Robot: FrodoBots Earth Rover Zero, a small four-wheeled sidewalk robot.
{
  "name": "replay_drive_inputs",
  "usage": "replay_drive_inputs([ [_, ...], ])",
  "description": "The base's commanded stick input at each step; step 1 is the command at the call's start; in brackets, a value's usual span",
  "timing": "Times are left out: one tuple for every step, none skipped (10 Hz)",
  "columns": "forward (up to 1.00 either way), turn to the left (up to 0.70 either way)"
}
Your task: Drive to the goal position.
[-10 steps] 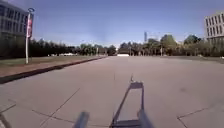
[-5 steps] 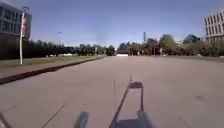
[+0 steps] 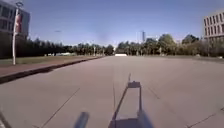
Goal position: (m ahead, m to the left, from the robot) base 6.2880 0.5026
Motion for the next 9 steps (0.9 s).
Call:
replay_drive_inputs([
  [1.0, 0.0],
  [1.0, 0.0],
  [1.0, 0.0],
  [1.0, 0.0],
  [1.0, 0.0],
  [1.0, 0.0],
  [1.0, -0.07],
  [1.0, -0.27],
  [1.0, -0.25],
])
